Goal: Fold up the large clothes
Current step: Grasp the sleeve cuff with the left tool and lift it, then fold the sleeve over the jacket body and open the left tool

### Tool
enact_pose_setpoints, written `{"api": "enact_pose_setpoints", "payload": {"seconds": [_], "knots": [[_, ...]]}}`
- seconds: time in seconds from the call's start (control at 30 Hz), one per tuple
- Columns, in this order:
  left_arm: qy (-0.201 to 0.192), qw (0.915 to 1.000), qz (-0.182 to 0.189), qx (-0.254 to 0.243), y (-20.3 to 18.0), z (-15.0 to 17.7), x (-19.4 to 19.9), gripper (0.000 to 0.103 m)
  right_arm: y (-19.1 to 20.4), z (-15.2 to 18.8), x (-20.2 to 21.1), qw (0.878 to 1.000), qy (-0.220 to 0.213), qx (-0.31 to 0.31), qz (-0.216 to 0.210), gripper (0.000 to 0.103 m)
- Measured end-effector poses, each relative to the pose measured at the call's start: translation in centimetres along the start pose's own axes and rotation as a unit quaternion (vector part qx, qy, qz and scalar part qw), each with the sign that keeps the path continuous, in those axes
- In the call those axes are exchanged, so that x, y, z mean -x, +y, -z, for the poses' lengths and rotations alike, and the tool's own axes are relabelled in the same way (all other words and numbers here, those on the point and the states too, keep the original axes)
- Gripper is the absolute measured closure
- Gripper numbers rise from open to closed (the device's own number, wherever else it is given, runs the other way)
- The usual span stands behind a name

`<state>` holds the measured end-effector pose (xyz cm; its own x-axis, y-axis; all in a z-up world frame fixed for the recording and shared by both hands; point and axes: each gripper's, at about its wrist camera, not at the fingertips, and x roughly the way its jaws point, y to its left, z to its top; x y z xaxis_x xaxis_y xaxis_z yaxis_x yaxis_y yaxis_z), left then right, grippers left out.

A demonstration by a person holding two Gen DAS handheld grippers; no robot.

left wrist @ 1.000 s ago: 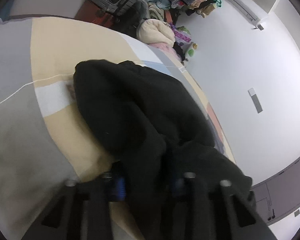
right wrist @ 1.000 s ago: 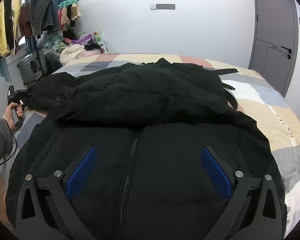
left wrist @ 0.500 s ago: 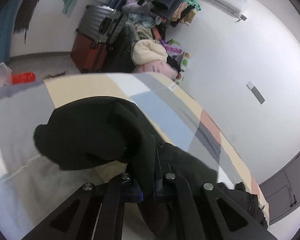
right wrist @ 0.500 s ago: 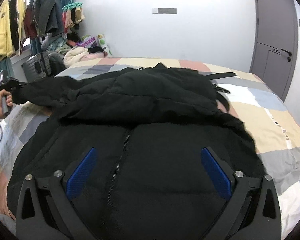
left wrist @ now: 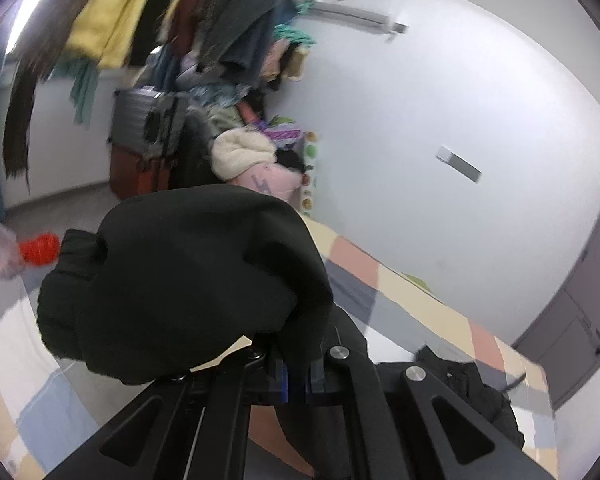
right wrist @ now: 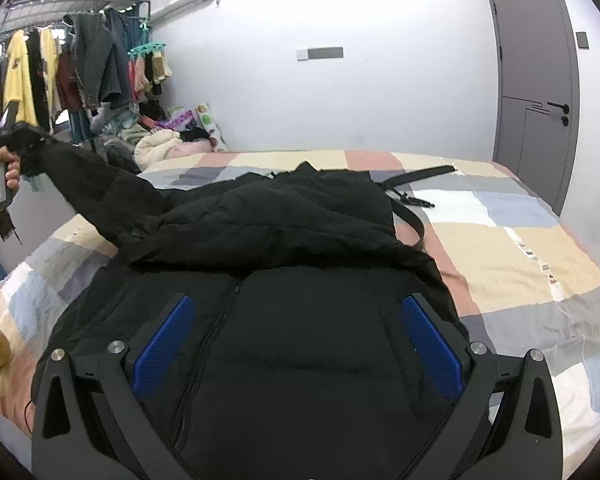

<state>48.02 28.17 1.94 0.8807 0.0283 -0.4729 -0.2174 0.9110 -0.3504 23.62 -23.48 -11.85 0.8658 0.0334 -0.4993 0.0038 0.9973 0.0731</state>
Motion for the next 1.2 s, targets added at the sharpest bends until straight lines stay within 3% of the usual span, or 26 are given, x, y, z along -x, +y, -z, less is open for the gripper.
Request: {"api": "enact_pose_setpoints", "payload": {"seconds": [0.23,0.33,0.47,0.67,0.9,1.2], "knots": [[-0.012,0.9964,0.013,-0.082,-10.2,-0.1,4.2,0.099,-1.9,0.6,2.1,1.0,-0.021,-0.002,-0.008,0.0],[-0.011,0.9939,0.025,-0.107,-14.4,1.3,5.7,0.099,-3.4,0.9,2.7,0.999,-0.023,-0.022,-0.011,0.0],[-0.006,0.9902,0.038,-0.134,-20.0,3.5,6.3,0.099,-5.0,1.5,3.5,0.999,-0.04,-0.015,0.027,0.0],[0.013,0.9831,0.06,-0.172,-27.1,7.4,6.2,0.099,-7.5,1.2,4.0,0.997,-0.056,-0.057,0.012,0.0],[0.025,0.9764,0.073,-0.202,-33.8,12.9,4.0,0.099,-9.6,1.3,4.9,0.994,-0.068,-0.082,-0.01,0.0],[0.081,0.9526,0.09,-0.279,-42.3,25.5,-2.5,0.098,-11.7,2.1,4.6,0.992,-0.056,-0.112,-0.019,0.0]]}}
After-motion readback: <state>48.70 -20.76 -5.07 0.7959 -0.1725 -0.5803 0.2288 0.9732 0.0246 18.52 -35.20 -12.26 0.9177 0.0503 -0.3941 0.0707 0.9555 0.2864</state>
